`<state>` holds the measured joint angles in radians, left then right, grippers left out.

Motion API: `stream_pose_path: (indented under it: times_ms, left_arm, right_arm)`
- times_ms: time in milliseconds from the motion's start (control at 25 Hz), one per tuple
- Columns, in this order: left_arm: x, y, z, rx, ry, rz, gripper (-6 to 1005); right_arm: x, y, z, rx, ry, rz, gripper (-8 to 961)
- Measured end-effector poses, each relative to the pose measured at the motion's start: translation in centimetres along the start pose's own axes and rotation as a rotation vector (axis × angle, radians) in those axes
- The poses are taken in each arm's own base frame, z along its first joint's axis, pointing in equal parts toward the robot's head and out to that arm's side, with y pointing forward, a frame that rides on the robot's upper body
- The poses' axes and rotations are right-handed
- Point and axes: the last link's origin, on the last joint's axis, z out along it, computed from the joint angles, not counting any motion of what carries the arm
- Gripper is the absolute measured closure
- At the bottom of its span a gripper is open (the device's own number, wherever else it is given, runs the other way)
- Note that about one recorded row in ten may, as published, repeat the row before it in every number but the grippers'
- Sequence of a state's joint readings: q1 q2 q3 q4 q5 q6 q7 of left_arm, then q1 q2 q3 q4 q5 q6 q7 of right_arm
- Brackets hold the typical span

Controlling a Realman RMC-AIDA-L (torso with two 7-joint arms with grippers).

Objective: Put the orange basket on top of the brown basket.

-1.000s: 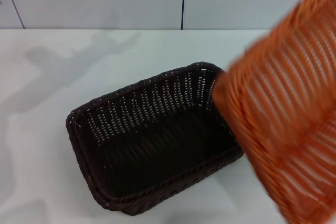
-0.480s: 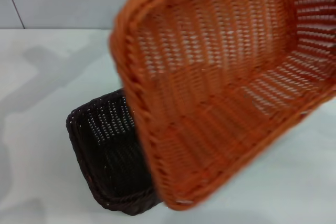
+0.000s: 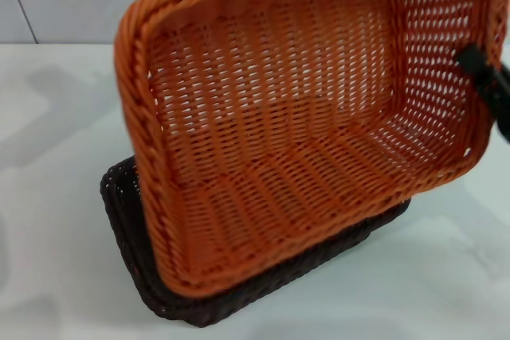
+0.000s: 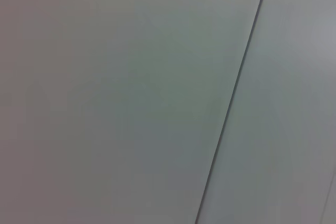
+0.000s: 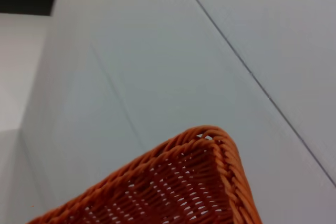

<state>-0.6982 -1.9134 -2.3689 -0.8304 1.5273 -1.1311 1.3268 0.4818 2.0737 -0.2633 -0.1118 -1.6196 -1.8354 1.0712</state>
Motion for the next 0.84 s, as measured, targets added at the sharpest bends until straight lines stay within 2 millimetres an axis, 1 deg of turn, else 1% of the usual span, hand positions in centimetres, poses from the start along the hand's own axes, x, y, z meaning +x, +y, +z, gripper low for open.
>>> stream_pose_path:
  times_ms: [40,240,320,400,640,760,800,840]
  left_arm:
    - [0.0,0.0,0.0,0.0,0.0,0.0,137]
    - [-0.1,0.1,0.1,-0.009,-0.01,0.001,137]
    - [-0.2,0.2,0.1,-0.013,-0.01,-0.002,137]
    - [-0.3,0.4,0.2,-0.022,-0.01,-0.004,137]
    - [-0.2,0.6,0.3,-0.027,-0.007,-0.004,137]
    - [-0.2,0.7,0.5,-0.028,0.001,-0.01,137]
    - [-0.2,0.7,0.6,-0.025,0.003,-0.01,137]
    - [-0.2,0.7,0.6,-0.025,0.003,-0.01,137]
  right_arm:
    - [0.7,0.0,0.1,0.017,0.01,0.001,753]
    - [1.6,-0.3,0.3,0.041,0.061,0.023,746]
    - [2.0,-0.6,0.5,0.052,0.101,0.053,743]
    - [2.6,-1.4,0.6,0.095,0.155,0.105,740]
    - [2.4,-1.5,0.2,0.105,0.158,0.112,732]
    - [1.9,-1.8,0.1,0.1,0.168,0.114,732]
    - [1.3,-2.0,0.1,0.1,0.173,0.105,732]
    - [1.3,-2.0,0.1,0.1,0.173,0.105,732]
